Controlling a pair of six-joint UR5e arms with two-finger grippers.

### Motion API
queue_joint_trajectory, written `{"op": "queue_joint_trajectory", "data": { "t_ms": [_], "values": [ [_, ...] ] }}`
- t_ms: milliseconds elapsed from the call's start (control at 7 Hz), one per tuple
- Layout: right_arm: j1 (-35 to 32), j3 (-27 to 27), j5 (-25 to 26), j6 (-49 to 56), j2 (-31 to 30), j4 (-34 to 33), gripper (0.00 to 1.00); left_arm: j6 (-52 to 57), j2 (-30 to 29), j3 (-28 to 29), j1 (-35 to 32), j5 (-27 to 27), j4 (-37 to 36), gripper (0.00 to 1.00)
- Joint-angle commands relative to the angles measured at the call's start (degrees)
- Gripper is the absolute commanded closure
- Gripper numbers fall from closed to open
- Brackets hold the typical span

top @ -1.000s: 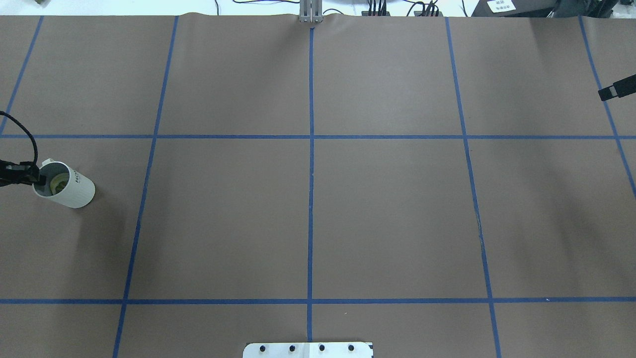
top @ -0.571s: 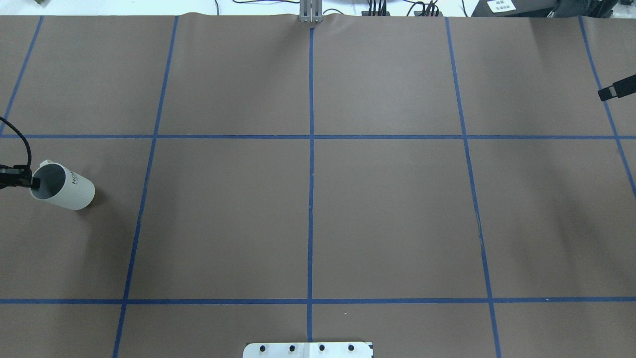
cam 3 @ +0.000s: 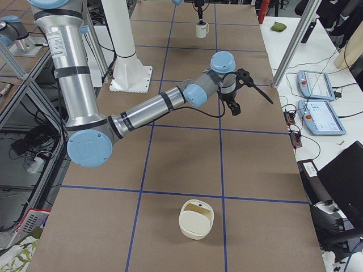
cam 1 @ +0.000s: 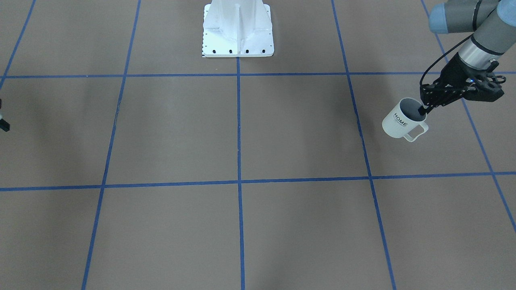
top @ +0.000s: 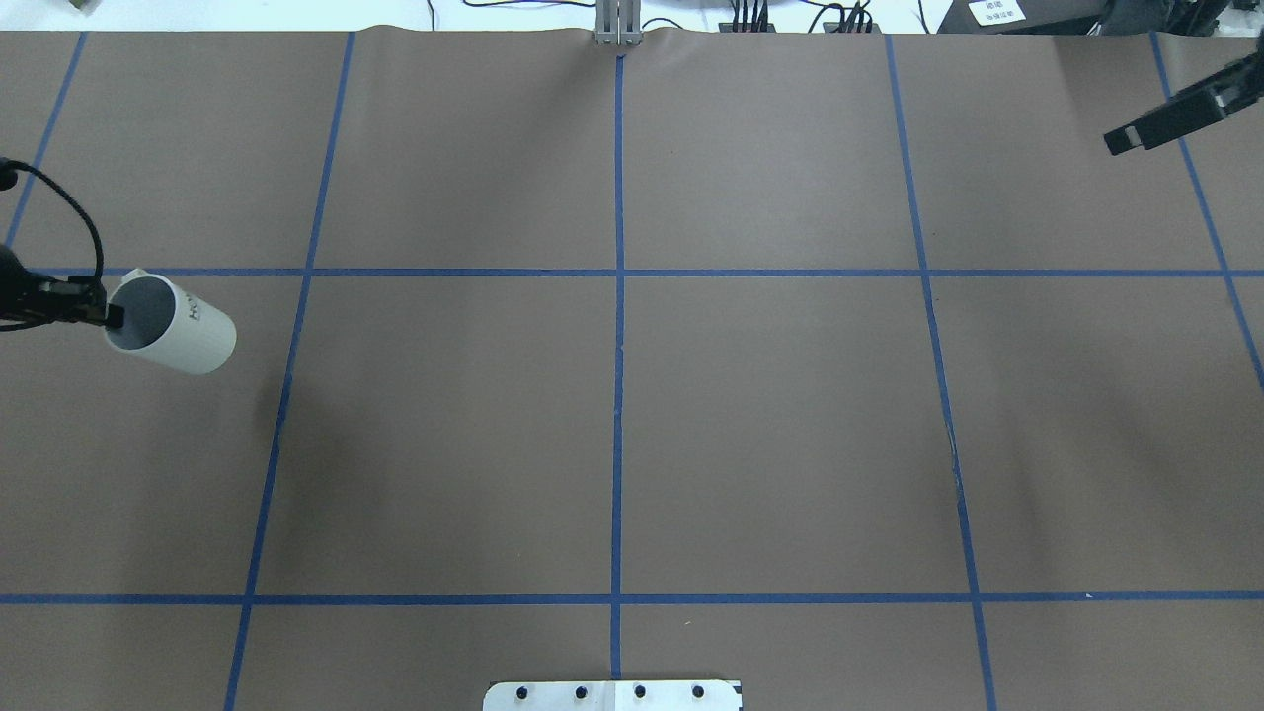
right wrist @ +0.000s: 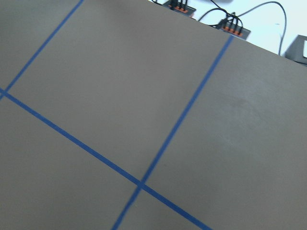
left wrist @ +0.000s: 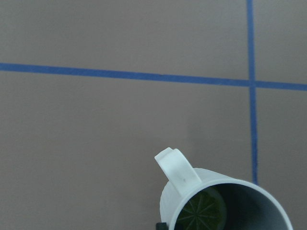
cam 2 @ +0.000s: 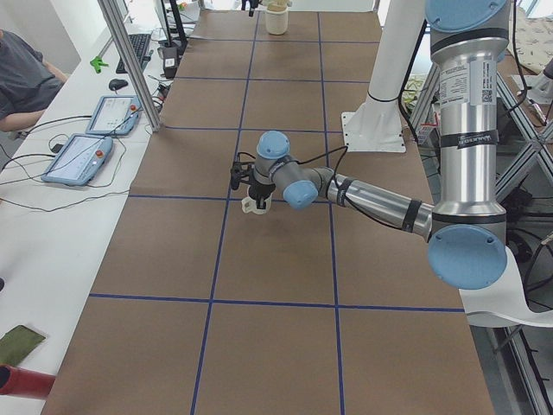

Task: Left arm hands cup to right arm to dump lemon

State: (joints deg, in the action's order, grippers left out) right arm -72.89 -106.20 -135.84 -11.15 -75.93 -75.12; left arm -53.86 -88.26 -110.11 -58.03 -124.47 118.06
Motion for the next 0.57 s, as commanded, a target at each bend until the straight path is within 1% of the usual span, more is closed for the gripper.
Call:
{"op": "queue_joint_trajectory", "data": {
  "t_ms": [0,143,286,429],
  "values": [
    [5.98,0.12,3.09,0.16,5.95,1.89,0.05,-0.98,-11.01,-0.54,-0.07,0.37,-10.7,1.0],
    [10.7,0.38,12.69,-0.62,5.71,9.39,0.04,-2.72,-14.63,-0.46,0.11,0.28,-12.74,1.0],
    [15.71,0.64,22.71,-1.41,5.45,14.08,0.02,-6.22,-18.75,-0.46,0.11,0.19,-15.46,1.0],
    [20.72,0.91,27.77,-2.47,6.23,16.56,0.04,-8.78,-23.49,-0.46,0.63,0.19,-19.93,1.0]
  ]
}}
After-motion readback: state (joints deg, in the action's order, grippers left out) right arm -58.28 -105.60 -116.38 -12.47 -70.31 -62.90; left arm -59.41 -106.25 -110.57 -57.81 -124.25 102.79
